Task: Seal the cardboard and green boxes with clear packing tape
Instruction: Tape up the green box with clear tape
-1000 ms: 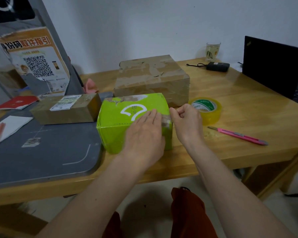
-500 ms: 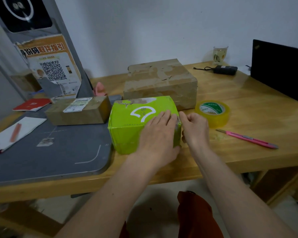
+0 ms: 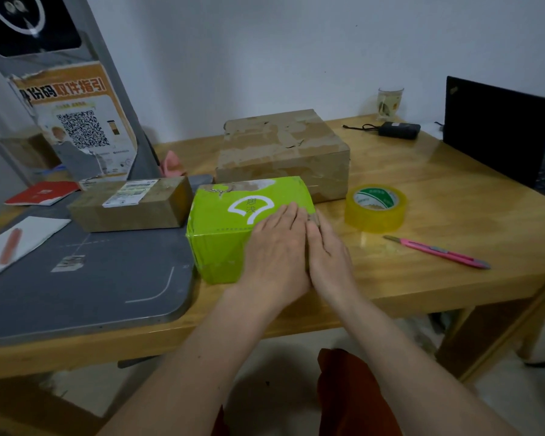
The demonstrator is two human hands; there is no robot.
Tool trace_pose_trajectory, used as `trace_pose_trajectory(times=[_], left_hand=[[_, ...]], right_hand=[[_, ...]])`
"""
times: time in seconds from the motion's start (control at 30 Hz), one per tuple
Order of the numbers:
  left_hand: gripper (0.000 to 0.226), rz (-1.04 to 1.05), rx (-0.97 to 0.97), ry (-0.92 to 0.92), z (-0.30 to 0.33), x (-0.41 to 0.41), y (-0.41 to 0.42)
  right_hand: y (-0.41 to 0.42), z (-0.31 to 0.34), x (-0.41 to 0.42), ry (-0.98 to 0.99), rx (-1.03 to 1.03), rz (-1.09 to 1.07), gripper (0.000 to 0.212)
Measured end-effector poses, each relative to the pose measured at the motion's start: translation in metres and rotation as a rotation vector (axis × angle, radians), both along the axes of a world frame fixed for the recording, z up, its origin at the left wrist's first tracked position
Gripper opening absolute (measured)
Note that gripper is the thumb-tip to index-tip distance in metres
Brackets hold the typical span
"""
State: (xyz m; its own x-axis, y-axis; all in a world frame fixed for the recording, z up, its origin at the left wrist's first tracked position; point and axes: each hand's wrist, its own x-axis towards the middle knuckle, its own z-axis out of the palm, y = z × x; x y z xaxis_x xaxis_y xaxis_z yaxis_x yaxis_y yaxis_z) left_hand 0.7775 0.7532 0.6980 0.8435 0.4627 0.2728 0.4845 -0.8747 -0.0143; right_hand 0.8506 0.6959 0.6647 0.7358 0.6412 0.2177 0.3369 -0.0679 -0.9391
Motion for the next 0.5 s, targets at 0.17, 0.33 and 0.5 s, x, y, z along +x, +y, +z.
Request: trace_pose_trajectory(times=[0.17, 0.33, 0.5], left_hand=[[0.097, 0.148, -0.042, 0.064, 0.001, -0.006, 0.001], [0.094, 0.143, -0.072, 0.056, 0.004, -0.016, 0.006], [0.069, 0.133, -0.286, -0.472, 0.001, -0.047, 0.022]], right_hand=[[0.003, 0.011, 0.014, 0.261, 0.044, 0.094, 0.036], [0.022, 0.012, 0.004, 0.307, 0.143, -0.022, 0.027], [0.006, 0.02, 0.011, 0.376, 0.077, -0.022, 0.034]])
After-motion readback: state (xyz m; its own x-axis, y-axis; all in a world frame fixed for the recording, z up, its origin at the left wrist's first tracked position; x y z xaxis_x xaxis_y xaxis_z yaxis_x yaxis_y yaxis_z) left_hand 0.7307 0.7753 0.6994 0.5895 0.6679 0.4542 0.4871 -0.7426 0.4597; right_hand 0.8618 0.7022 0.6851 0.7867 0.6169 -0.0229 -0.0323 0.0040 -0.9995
